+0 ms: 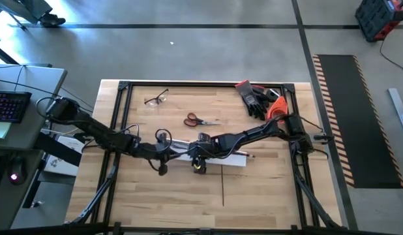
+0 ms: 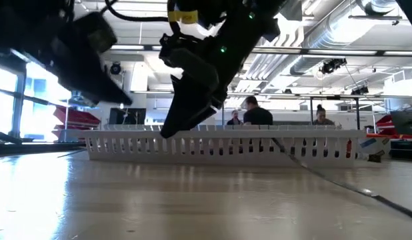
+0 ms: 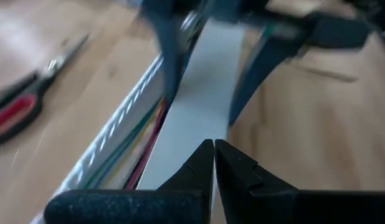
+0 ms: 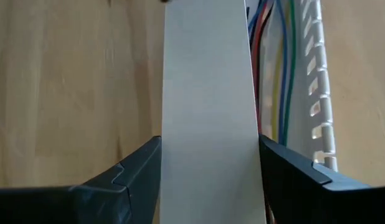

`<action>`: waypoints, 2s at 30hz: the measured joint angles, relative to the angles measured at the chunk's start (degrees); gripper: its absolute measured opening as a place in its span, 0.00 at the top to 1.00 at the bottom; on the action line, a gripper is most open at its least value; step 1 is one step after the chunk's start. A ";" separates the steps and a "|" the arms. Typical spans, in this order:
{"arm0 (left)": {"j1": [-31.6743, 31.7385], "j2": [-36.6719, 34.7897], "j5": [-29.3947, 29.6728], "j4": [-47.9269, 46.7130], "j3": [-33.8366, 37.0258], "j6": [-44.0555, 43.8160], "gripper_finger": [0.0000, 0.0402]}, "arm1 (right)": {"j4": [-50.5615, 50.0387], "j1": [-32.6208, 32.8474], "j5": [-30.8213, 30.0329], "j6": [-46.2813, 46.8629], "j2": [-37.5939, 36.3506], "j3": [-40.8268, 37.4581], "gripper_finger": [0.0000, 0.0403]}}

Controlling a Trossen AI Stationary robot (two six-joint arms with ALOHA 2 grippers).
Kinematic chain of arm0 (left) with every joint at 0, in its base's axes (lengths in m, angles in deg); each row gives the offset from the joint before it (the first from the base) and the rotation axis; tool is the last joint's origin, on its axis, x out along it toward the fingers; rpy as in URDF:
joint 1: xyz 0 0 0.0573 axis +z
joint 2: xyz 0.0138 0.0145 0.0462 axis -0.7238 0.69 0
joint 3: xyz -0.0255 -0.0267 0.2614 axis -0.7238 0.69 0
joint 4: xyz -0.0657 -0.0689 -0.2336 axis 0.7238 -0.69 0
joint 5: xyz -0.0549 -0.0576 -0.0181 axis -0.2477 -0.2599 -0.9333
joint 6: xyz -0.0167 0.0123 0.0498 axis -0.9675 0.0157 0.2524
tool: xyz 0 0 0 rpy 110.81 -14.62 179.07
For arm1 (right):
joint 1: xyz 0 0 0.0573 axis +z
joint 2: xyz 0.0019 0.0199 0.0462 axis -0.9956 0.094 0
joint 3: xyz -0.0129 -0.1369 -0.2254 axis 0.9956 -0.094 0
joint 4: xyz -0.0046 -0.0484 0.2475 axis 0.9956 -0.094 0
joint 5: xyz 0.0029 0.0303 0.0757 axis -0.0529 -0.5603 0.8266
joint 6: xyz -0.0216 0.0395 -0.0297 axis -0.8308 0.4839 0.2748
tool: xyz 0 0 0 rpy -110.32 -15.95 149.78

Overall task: Ziptie cables
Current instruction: Close the white cable duct lid

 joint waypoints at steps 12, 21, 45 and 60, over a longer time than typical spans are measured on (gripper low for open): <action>4.80 -1.43 0.20 -16.74 -11.54 9.16 1.00 | -12.01 1.77 -1.66 -4.55 -0.09 8.00 0.47; 6.36 -11.88 0.35 -24.83 -9.01 7.83 1.00 | -15.04 2.46 -5.84 -7.58 -0.09 8.06 0.47; 4.18 -20.33 0.22 -12.81 6.27 0.86 1.00 | -6.94 -5.21 7.09 -4.91 0.11 8.08 0.48; 4.18 -16.15 1.01 -5.30 10.81 -2.13 1.00 | -6.77 -5.28 6.47 -5.08 2.05 8.08 0.48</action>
